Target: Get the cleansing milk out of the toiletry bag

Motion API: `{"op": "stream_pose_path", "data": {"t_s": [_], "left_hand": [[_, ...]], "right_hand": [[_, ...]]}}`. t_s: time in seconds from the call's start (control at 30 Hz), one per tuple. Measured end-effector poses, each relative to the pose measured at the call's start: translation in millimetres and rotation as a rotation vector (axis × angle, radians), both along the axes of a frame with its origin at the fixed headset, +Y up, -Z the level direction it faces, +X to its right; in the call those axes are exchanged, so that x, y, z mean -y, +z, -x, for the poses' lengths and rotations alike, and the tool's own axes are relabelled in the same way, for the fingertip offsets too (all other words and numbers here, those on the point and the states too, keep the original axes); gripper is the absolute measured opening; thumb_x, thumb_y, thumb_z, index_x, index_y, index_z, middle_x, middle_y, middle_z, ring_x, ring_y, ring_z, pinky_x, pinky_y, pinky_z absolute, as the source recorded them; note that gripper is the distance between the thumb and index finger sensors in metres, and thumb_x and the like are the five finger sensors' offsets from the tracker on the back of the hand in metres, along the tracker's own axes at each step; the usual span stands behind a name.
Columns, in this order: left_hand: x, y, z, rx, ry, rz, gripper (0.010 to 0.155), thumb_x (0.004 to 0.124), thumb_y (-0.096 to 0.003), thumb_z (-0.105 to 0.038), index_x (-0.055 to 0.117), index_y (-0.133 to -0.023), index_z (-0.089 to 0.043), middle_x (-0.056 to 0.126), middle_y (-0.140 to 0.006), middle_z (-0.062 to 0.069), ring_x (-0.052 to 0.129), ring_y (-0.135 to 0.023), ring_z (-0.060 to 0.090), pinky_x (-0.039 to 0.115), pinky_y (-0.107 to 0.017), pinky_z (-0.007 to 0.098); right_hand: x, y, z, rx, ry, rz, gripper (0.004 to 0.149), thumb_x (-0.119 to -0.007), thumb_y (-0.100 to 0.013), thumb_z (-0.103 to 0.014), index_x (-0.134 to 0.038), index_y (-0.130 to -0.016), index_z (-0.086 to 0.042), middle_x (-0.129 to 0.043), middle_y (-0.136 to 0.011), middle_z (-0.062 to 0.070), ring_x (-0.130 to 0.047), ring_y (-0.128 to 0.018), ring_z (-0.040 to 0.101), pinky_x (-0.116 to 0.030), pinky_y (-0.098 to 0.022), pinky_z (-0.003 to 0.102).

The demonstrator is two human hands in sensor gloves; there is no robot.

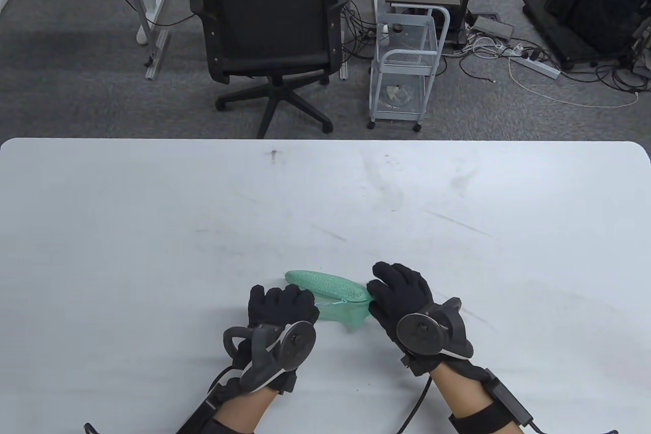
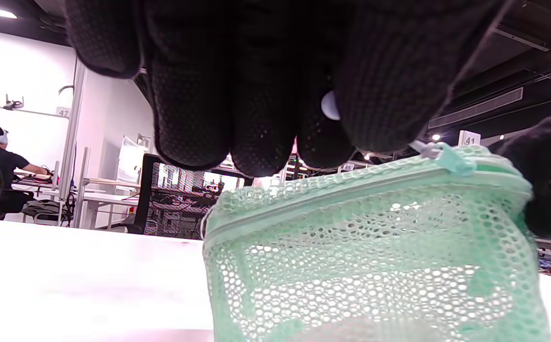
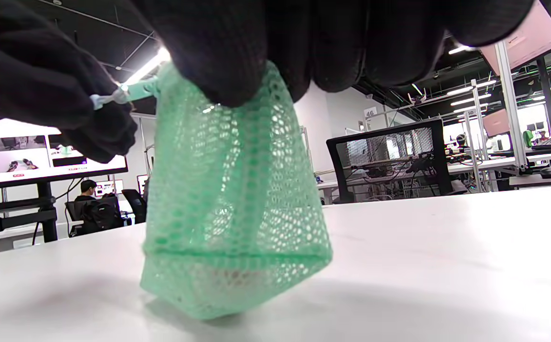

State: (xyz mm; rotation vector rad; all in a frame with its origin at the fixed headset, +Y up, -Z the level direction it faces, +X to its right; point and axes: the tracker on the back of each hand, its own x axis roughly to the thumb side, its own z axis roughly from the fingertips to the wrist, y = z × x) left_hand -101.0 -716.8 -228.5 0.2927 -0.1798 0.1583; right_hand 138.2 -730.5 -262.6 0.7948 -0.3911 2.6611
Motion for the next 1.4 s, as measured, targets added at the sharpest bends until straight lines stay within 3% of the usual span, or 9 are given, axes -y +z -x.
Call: {"op": "stream_pose_path", "data": {"t_s": [0.53, 0.7, 1.03, 1.4], "left_hand": [[1.1, -0.5, -7.7, 0.068, 0.02, 0.058, 0.041, 0.096, -0.0449, -0.042, 0.098, -0.081, -0.024, 0.103, -0.089, 0.006, 0.104, -0.076, 0.039, 0.066, -0.07, 0.065], [1.2, 0.5, -10.6, 0.079, 0.017, 0.058, 0.041, 0.095, -0.045, -0.042, 0.098, -0.081, -0.024, 0.103, -0.089, 0.006, 0.104, -0.077, 0.039, 0.066, -0.07, 0.065], [1.2, 0.1, -12.1, 0.093, 0.007, 0.091, 0.041, 0.095, -0.0452, -0.041, 0.098, -0.081, -0.023, 0.103, -0.09, 0.007, 0.103, -0.077, 0.04, 0.065, -0.07, 0.066], [-1.8, -1.2, -6.7, 0.063, 0.015, 0.074, 0.04, 0.095, -0.0454, -0.041, 0.099, -0.081, -0.022, 0.103, -0.089, 0.007, 0.103, -0.077, 0.04, 0.065, -0.07, 0.066]], "right_hand": [[8.8, -5.7, 6.3, -0.002, -0.041, 0.089, 0.049, -0.086, -0.053, -0.029, -0.083, -0.093, -0.001, -0.071, -0.109, 0.03, -0.073, -0.088, 0.065, -0.06, -0.062, 0.074], [8.2, -5.9, 6.3, -0.032, -0.045, 0.122, 0.056, -0.086, -0.053, -0.033, -0.078, -0.098, -0.001, -0.067, -0.111, 0.03, -0.07, -0.089, 0.066, -0.059, -0.063, 0.075], [9.3, -7.4, 5.9, -0.015, -0.088, 0.126, 0.04, -0.084, -0.054, -0.027, -0.088, -0.089, -0.006, -0.072, -0.11, 0.028, -0.072, -0.089, 0.066, -0.059, -0.063, 0.075], [7.7, -9.5, -1.5, 0.006, -0.07, 0.103, 0.038, -0.086, -0.053, -0.025, -0.091, -0.087, -0.01, -0.072, -0.11, 0.028, -0.071, -0.09, 0.066, -0.057, -0.063, 0.076]]}}
